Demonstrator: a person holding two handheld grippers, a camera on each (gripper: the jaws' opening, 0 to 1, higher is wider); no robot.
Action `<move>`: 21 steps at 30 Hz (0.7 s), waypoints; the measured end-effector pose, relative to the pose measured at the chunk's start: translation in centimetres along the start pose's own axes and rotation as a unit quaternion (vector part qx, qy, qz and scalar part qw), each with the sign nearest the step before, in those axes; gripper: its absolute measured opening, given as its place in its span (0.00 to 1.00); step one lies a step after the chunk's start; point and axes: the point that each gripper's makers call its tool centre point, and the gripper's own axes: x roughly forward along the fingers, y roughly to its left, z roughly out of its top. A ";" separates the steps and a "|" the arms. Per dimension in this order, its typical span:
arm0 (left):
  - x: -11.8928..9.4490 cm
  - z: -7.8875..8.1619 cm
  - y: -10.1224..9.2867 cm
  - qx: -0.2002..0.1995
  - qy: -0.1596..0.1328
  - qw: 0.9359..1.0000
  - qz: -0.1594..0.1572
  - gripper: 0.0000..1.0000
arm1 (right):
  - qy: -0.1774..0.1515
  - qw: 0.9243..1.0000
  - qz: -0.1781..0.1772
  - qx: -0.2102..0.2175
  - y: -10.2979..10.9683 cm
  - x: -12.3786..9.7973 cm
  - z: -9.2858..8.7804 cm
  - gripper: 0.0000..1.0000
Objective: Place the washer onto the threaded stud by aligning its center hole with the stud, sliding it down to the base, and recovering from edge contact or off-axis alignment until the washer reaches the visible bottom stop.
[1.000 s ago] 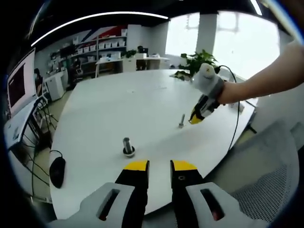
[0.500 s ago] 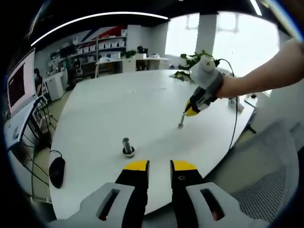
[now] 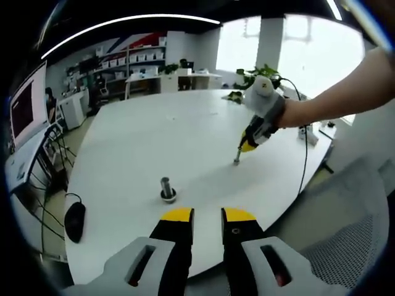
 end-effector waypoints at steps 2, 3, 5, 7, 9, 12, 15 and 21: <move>0.0 0.0 0.0 0.000 0.001 1.000 0.000 0.15 | 0.003 1.000 0.001 -0.002 0.0 0.1 -0.1 0.14; 0.0 -0.1 0.0 0.000 0.002 1.000 0.001 0.15 | 0.003 1.000 0.005 -0.003 0.1 0.3 -0.1 0.14; 0.0 -0.1 0.0 -0.001 0.003 1.000 0.001 0.15 | 0.006 1.000 0.006 -0.003 0.0 0.6 -0.2 0.14; 0.0 -0.2 0.0 0.000 0.005 1.000 0.002 0.15 | 0.010 1.000 0.009 -0.002 0.0 0.9 -0.4 0.14; 0.1 -0.2 0.0 0.000 0.006 1.000 0.002 0.15 | 0.015 1.000 0.011 0.002 -0.1 1.5 -0.7 0.14; 0.0 -0.3 0.1 -0.002 0.007 1.000 0.004 0.15 | 0.022 1.000 0.015 0.005 -0.1 2.4 -1.1 0.14; 0.1 -0.5 0.1 -0.001 0.010 1.000 0.005 0.15 | 0.029 0.999 0.015 -0.007 0.0 3.1 -1.5 0.14; 0.1 -0.6 0.2 0.000 0.015 1.000 0.006 0.15 | 0.024 0.999 0.015 0.014 0.0 3.9 -1.5 0.14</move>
